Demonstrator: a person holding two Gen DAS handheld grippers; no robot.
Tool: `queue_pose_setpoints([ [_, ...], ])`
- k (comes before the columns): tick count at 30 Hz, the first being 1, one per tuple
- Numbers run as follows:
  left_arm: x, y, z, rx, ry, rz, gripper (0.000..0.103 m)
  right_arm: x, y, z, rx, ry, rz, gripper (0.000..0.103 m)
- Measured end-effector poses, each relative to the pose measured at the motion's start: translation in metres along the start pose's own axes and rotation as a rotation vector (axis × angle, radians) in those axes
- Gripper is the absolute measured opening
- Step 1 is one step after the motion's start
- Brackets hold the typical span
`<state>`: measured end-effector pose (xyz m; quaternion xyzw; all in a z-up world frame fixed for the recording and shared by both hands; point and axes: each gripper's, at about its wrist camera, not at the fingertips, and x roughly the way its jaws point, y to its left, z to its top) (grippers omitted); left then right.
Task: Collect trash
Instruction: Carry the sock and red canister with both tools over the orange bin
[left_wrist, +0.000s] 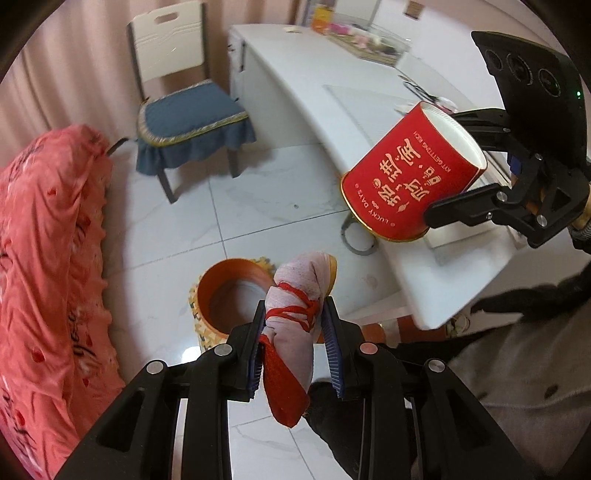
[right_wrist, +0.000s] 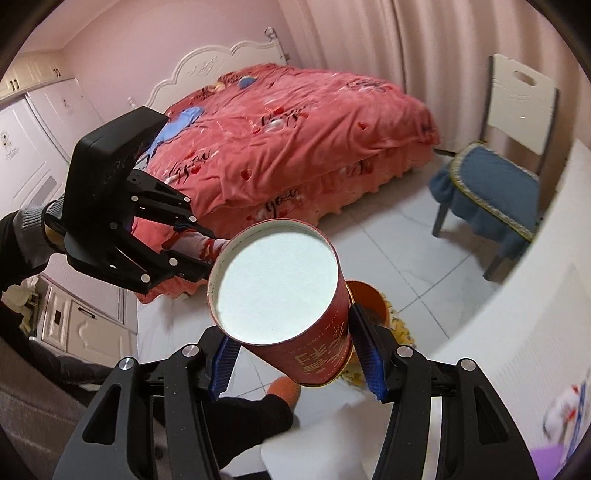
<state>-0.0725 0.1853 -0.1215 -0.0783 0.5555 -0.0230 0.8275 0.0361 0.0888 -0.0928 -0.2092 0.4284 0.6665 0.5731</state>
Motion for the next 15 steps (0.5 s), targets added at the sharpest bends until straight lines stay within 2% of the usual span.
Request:
queue_pose_setpoints([
  [6,0.035,0.042,0.004,-0.027,0.010,-0.043,0.031,0.054,-0.010,0.026,0.023,0.031,0.006,0.057],
  [15,0.099,0.088,0.004,-0.032,0.044,-0.079,0.032,0.149,-0.052,0.042,0.107,0.091,0.029,0.057],
])
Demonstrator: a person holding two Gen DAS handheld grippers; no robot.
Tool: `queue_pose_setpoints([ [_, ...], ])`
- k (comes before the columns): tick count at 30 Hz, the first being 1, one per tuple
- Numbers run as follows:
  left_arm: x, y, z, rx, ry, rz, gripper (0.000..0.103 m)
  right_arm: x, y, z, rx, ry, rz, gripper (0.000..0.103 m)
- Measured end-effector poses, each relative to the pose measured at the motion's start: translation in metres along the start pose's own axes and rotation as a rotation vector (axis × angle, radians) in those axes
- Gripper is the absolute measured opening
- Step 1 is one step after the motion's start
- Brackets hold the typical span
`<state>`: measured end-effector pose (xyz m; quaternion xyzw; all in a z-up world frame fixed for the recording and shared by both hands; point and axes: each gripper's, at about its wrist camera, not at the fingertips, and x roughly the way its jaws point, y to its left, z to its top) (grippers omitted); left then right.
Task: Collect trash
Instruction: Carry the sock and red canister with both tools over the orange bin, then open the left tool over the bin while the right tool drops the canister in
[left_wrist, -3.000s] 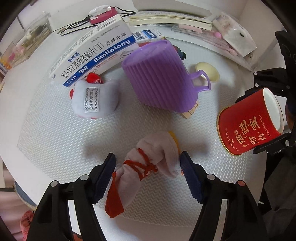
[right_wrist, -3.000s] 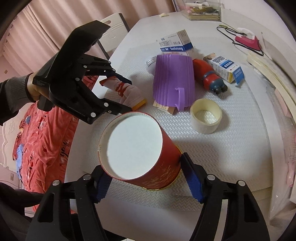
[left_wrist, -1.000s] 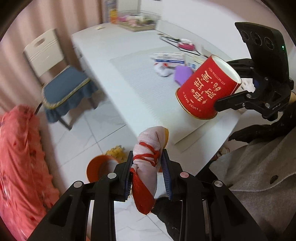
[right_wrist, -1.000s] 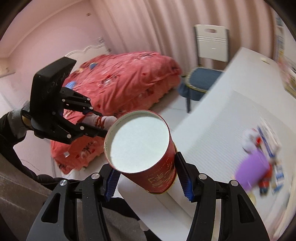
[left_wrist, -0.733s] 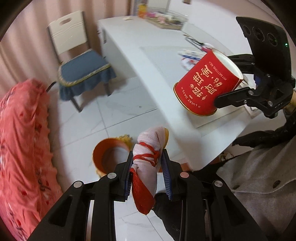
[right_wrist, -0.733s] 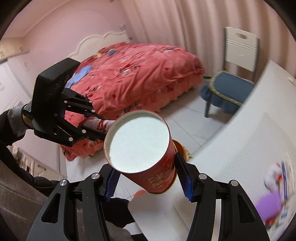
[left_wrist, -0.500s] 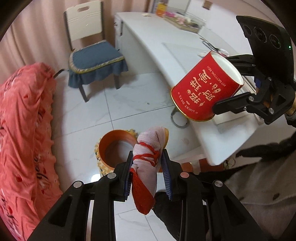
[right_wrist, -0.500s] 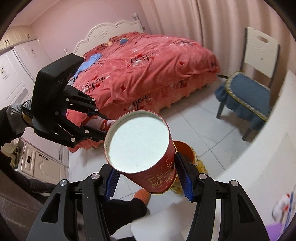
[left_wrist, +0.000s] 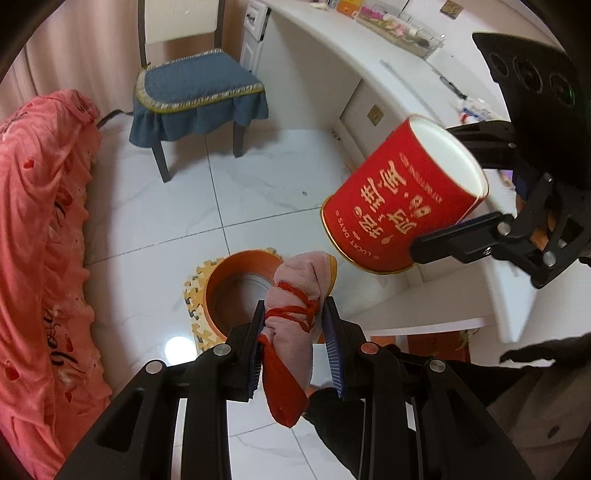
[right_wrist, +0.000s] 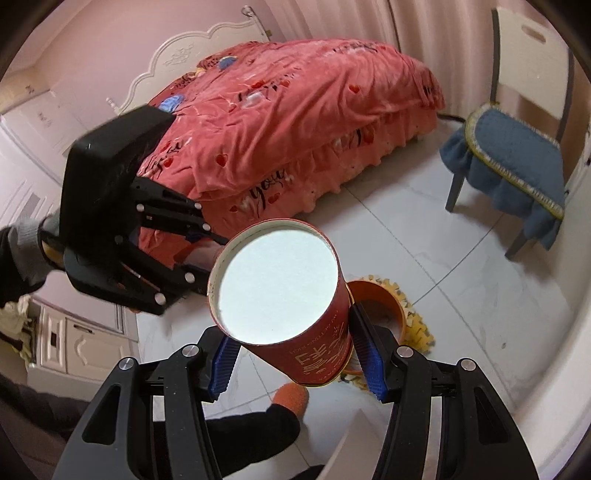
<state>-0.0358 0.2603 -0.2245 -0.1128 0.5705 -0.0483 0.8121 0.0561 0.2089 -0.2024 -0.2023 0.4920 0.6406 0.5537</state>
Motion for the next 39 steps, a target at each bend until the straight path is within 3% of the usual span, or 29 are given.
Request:
queue_pose_setpoints([
  [7,0.041,0.026,-0.004,-0.012,0.024,-0.025,0.036,0.036,-0.023,0.005,0.037,0.029,-0.022,0.057],
  [9,0.047,0.029,-0.003,-0.012,0.028,-0.022,0.044,0.042,-0.027,0.005,0.048,0.036,-0.029,0.057],
  [10,0.050,0.030,-0.003,-0.005,0.022,-0.009,0.055,0.044,-0.028,0.005,0.052,0.038,-0.031,0.057],
  [13,0.052,0.030,-0.002,-0.001,0.028,0.005,0.063,0.049,-0.028,0.004,0.065,0.047,-0.035,0.058],
  [31,0.051,0.038,-0.009,-0.013,0.061,0.002,0.063,0.074,-0.027,0.009,0.071,0.069,-0.066,0.068],
  [39,0.050,0.040,-0.011,-0.023,0.071,0.006,0.063,0.074,-0.029,0.005,0.085,0.067,-0.101,0.081],
])
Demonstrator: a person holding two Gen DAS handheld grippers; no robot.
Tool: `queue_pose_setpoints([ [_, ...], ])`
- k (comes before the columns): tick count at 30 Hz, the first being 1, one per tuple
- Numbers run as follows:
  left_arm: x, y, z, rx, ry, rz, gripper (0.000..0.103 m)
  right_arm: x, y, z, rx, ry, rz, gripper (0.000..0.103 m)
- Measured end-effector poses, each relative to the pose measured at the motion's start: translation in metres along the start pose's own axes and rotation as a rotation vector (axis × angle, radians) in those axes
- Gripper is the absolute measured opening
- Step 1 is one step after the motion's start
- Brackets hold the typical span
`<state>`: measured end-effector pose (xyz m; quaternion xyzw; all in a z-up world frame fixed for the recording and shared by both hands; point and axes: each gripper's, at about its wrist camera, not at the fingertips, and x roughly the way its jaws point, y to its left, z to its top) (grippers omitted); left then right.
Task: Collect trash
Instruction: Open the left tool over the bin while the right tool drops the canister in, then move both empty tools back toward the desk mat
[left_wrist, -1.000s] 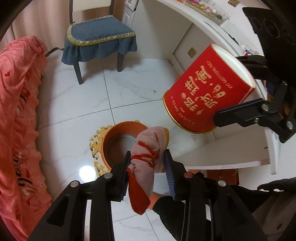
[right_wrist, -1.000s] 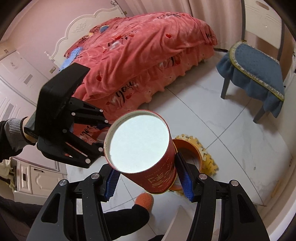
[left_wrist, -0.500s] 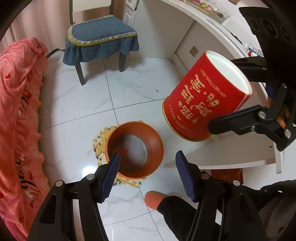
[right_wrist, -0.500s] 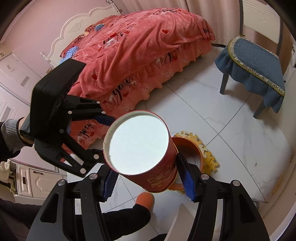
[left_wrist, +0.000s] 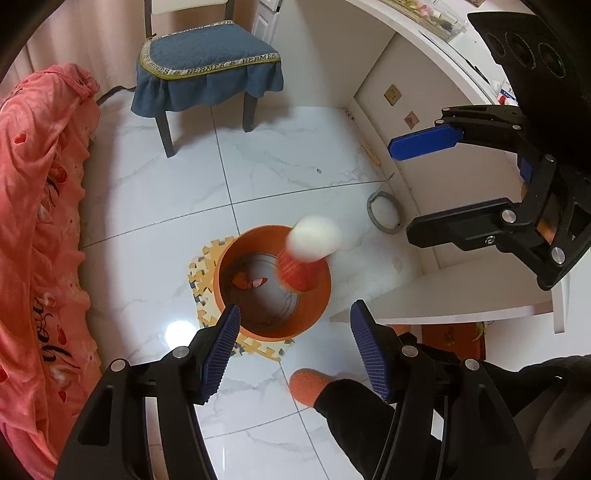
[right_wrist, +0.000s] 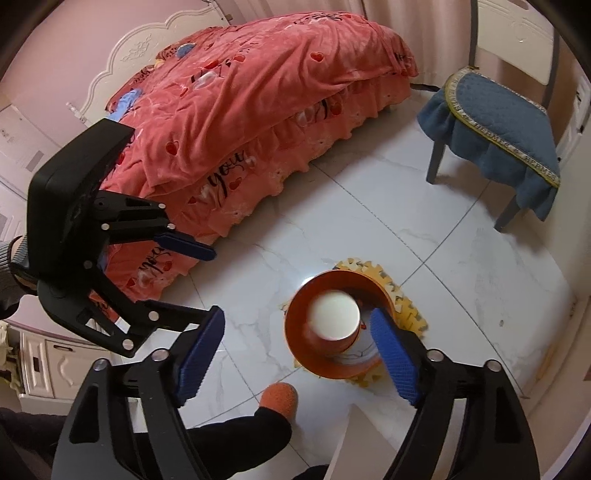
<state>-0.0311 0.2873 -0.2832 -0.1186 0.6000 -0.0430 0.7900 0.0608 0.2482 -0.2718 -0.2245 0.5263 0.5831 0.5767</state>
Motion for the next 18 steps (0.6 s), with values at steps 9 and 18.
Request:
queue_pose_setpoints([
  [9,-0.011,-0.010,0.001,0.026,-0.005,0.011,0.063,-0.016,0.004,-0.007,-0.006,-0.003,0.028,0.081],
  [18,-0.047,-0.036,0.006,0.040,-0.067,0.016,0.080,-0.058,0.008,-0.020,0.026,-0.055,0.039,0.089],
])
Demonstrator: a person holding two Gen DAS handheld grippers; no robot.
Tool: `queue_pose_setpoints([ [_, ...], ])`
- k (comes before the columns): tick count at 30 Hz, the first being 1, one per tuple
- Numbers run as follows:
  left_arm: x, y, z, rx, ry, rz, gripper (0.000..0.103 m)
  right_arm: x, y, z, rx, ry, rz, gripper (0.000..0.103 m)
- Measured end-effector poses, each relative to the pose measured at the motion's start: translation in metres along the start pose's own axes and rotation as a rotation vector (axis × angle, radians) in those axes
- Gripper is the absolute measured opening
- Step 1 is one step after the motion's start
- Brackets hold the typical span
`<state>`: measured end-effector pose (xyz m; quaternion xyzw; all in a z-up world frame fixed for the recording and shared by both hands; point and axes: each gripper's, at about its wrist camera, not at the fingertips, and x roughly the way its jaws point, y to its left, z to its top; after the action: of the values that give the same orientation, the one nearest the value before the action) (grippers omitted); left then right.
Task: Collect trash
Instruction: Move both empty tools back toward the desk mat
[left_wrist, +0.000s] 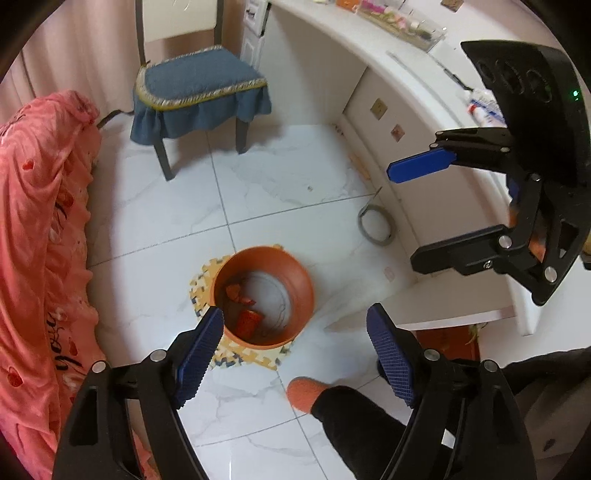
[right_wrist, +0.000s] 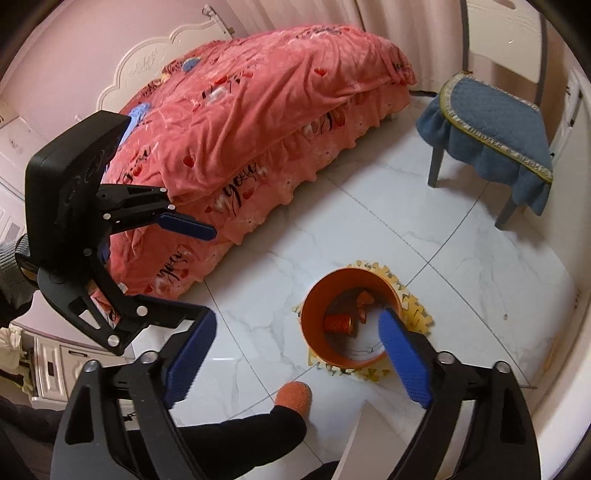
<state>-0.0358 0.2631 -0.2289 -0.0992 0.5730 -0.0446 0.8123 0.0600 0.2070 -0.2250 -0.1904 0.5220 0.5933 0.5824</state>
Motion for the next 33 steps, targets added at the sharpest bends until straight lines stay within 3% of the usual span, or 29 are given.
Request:
queue_pose_setpoints([
  [6,-0.025,-0.033,0.007,0.030,-0.031,0.013,0.085,-0.041,0.007,-0.006,0.020,-0.059,0.004,0.095],
  [9,-0.037,-0.047,0.009,0.047,-0.045,0.033,0.094,-0.062,0.010,-0.010,0.033,-0.086,0.007,0.096],
  [24,-0.094,-0.126,0.021,0.127,-0.151,0.079,0.094,-0.184,0.025,-0.070,0.051,-0.210,-0.036,0.098],
  [33,-0.112,-0.176,0.036,0.238,-0.203,0.087,0.094,-0.242,0.017,-0.097,0.079,-0.315,-0.092,0.098],
])
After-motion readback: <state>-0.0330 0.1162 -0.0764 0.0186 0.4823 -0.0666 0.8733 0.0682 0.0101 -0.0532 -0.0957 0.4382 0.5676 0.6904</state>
